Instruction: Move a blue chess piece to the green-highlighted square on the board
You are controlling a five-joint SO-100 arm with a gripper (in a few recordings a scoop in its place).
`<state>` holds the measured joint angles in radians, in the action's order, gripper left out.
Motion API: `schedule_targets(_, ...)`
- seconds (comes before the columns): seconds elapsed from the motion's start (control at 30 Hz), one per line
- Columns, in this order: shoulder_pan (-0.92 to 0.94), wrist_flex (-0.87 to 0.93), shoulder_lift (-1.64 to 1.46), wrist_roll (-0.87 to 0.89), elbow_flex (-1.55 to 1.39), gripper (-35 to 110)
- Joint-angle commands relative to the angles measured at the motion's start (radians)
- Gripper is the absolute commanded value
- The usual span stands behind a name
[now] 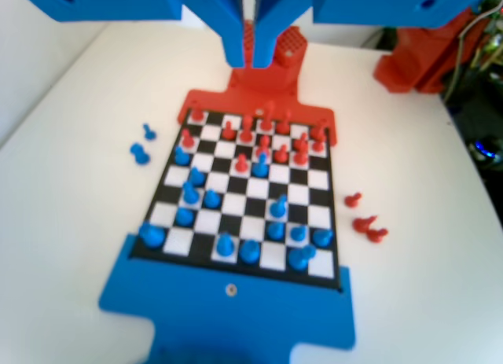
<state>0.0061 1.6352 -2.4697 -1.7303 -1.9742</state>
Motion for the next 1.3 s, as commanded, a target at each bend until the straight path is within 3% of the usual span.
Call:
schedule_targets(0.0,-0.031,0.009,-0.167,-0.032,-0.075,1)
schedule_targets(0.33,-0.064,-0.003,-0.333,-0.029,-0.201,1)
schedule_targets(1.27,0.017,-0.061,-0.584,-0.02,-0.207,2)
